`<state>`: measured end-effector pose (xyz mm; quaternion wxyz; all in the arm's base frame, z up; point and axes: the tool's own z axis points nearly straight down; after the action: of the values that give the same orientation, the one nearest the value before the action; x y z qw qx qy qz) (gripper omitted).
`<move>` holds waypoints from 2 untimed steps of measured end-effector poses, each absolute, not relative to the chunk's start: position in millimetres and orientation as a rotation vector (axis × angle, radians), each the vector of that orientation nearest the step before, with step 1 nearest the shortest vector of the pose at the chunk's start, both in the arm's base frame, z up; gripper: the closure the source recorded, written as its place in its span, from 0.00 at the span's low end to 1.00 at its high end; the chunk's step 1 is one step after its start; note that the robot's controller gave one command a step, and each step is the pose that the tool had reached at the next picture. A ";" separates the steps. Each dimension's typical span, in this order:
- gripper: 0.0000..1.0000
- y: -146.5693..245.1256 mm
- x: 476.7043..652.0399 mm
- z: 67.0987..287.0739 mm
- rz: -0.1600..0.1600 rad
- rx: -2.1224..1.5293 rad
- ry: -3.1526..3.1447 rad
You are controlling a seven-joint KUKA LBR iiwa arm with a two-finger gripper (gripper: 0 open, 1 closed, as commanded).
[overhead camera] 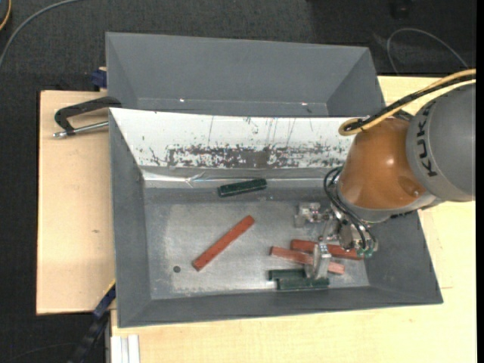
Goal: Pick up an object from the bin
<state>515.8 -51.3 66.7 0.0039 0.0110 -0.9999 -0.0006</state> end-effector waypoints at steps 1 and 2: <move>1.00 -51.0 519.9 72.7 0.000 0.037 -3.146; 1.00 -78.7 521.1 189.1 0.004 0.081 -3.155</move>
Offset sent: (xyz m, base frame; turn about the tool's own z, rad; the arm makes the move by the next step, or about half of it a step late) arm 0.0000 0.0000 0.0000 0.0000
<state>521.1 -78.7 189.1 -0.0070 0.0255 -0.9996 0.0012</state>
